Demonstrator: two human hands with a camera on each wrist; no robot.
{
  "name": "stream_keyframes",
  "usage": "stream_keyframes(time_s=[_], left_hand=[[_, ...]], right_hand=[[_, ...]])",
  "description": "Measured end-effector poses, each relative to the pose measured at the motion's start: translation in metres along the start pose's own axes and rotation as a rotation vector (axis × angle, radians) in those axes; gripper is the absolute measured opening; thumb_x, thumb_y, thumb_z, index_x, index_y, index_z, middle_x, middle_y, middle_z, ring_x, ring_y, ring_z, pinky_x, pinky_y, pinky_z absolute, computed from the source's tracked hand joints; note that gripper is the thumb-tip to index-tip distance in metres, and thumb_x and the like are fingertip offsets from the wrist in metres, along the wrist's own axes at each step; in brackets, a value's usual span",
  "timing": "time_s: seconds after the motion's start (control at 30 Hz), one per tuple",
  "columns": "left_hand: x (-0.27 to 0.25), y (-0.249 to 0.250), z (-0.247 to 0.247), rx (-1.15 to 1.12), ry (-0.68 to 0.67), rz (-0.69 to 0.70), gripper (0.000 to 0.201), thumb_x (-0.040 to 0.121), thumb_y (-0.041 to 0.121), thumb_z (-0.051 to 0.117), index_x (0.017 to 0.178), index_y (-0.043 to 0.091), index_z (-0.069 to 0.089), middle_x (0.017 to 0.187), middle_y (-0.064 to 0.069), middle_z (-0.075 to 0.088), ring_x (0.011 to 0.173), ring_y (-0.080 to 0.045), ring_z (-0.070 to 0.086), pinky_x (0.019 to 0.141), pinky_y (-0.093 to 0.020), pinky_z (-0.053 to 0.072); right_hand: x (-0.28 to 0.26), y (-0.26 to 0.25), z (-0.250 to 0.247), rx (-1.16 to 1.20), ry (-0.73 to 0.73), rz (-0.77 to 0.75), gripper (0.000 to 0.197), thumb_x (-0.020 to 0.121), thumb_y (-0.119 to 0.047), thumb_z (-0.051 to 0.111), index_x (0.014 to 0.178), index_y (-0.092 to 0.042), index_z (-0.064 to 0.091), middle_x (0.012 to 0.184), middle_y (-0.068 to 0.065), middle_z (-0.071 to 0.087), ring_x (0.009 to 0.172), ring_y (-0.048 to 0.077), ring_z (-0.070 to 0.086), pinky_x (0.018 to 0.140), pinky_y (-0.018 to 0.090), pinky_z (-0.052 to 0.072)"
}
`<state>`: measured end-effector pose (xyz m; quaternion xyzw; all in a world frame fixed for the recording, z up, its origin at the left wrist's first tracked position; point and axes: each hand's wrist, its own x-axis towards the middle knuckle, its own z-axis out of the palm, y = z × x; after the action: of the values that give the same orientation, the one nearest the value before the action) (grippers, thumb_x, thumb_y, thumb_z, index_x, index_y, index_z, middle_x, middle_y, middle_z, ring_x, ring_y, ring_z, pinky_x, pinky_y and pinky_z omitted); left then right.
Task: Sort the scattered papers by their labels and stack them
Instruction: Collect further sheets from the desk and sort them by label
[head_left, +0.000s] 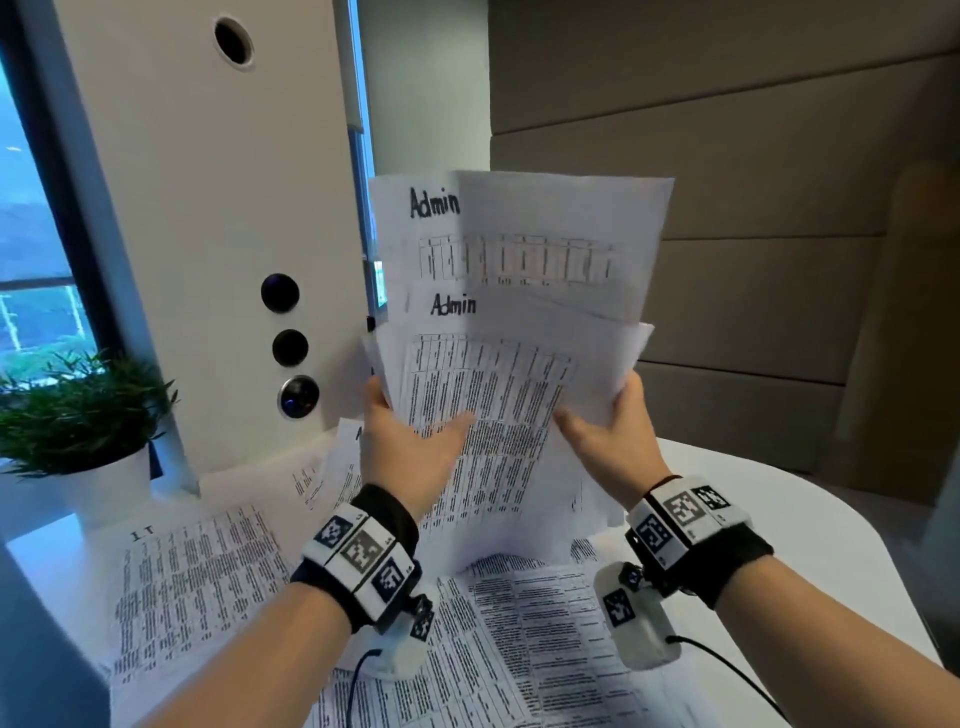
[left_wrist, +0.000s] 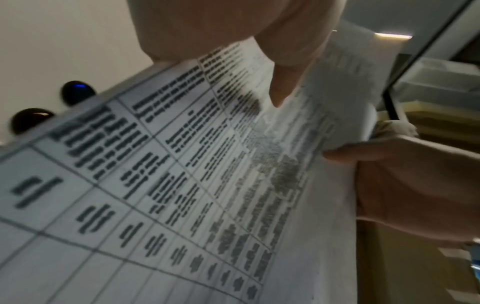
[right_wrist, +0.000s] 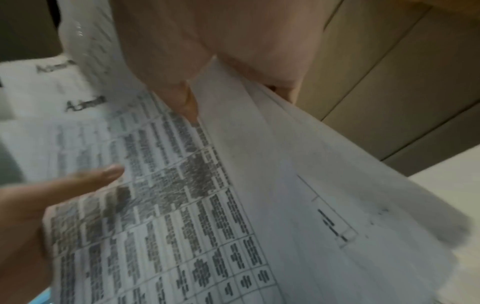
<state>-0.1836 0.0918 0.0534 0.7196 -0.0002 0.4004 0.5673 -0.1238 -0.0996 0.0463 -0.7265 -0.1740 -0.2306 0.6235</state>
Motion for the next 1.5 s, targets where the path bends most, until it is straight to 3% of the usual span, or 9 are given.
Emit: stream_keyframes(time_s=[0.27, 0.37, 0.47, 0.7, 0.9, 1.07, 1.2, 1.33, 1.5], left_hand=[[0.009, 0.006, 0.0, 0.089, -0.025, 0.115, 0.083, 0.074, 0.018, 0.079, 0.135, 0.026, 0.023, 0.096, 0.044, 0.04, 0.089, 0.022, 0.053, 0.083, -0.004, 0.041], [0.017, 0.007, -0.004, 0.048, 0.008, 0.128, 0.081, 0.074, 0.017, 0.079, 0.131, 0.024, 0.022, 0.102, 0.034, 0.048, 0.099, -0.004, 0.062, 0.092, -0.029, 0.05], [0.02, 0.009, -0.006, 0.023, -0.011, 0.14, 0.089, 0.074, 0.018, 0.08, 0.137, 0.022, 0.018, 0.102, 0.036, 0.048, 0.093, 0.01, 0.058, 0.092, -0.025, 0.048], [0.012, -0.004, -0.013, -0.09, -0.003, -0.041, 0.063, 0.076, 0.017, 0.078, 0.116, 0.029, 0.031, 0.099, 0.029, 0.048, 0.088, 0.016, 0.051, 0.066, 0.004, 0.039], [0.011, -0.002, -0.008, -0.067, 0.028, -0.065, 0.046, 0.078, 0.028, 0.075, 0.118, 0.012, 0.06, 0.108, 0.008, 0.067, 0.105, -0.012, 0.062, 0.093, -0.029, 0.05], [0.015, -0.004, -0.005, -0.056, 0.0, -0.057, 0.044, 0.074, 0.024, 0.081, 0.11, 0.024, 0.057, 0.093, 0.019, 0.065, 0.082, 0.009, 0.061, 0.06, -0.002, 0.046], [0.014, -0.007, -0.01, -0.071, -0.073, -0.123, 0.052, 0.071, 0.025, 0.082, 0.113, 0.024, 0.051, 0.096, 0.019, 0.06, 0.085, 0.006, 0.057, 0.071, -0.011, 0.046], [0.017, -0.007, -0.013, -0.099, -0.142, -0.106, 0.044, 0.073, 0.023, 0.081, 0.104, 0.028, 0.051, 0.089, 0.023, 0.058, 0.082, 0.013, 0.053, 0.073, -0.011, 0.046], [0.015, -0.002, -0.012, -0.112, -0.219, -0.132, 0.031, 0.073, 0.027, 0.079, 0.091, 0.035, 0.055, 0.088, 0.021, 0.062, 0.085, 0.006, 0.057, 0.068, -0.013, 0.046]], right_hand=[[0.009, -0.024, 0.002, -0.057, -0.056, -0.177, 0.068, 0.086, -0.007, 0.063, 0.137, -0.024, 0.023, 0.107, -0.024, 0.048, 0.095, -0.014, 0.056, 0.074, 0.005, 0.046], [0.013, -0.034, 0.001, -0.145, -0.018, -0.233, 0.074, 0.085, -0.004, 0.06, 0.143, -0.021, 0.015, 0.108, -0.016, 0.048, 0.097, 0.006, 0.059, 0.082, 0.022, 0.05], [0.017, -0.042, 0.001, -0.14, 0.012, -0.254, 0.078, 0.085, -0.007, 0.063, 0.145, -0.02, 0.015, 0.117, -0.006, 0.048, 0.103, 0.018, 0.056, 0.09, 0.034, 0.049], [0.013, -0.029, 0.003, 0.045, -0.017, -0.173, 0.046, 0.08, -0.012, 0.074, 0.117, -0.01, 0.047, 0.098, 0.001, 0.06, 0.082, 0.002, 0.059, 0.065, 0.014, 0.049], [0.003, -0.029, 0.011, 0.033, 0.058, -0.129, 0.013, 0.086, -0.015, 0.069, 0.081, -0.016, 0.057, 0.071, -0.003, 0.06, 0.06, 0.005, 0.051, 0.051, 0.014, 0.043], [0.01, -0.032, 0.014, -0.016, 0.041, -0.001, 0.03, 0.078, -0.022, 0.071, 0.103, -0.017, 0.057, 0.089, 0.002, 0.067, 0.073, 0.013, 0.062, 0.066, 0.033, 0.054], [0.015, -0.043, 0.0, -0.017, 0.021, 0.042, 0.065, 0.073, -0.025, 0.078, 0.126, -0.022, 0.04, 0.106, -0.011, 0.057, 0.096, 0.009, 0.061, 0.081, 0.03, 0.056], [0.04, -0.102, -0.019, -0.26, 0.027, -0.244, 0.098, 0.076, -0.018, 0.077, 0.148, -0.029, 0.012, 0.143, -0.005, 0.036, 0.116, 0.007, 0.047, 0.1, 0.03, 0.045], [0.068, -0.171, -0.022, -0.952, -0.17, -0.518, 0.084, 0.082, -0.032, 0.069, 0.149, -0.038, 0.017, 0.146, -0.002, 0.032, 0.105, 0.021, 0.055, 0.082, 0.038, 0.05]])
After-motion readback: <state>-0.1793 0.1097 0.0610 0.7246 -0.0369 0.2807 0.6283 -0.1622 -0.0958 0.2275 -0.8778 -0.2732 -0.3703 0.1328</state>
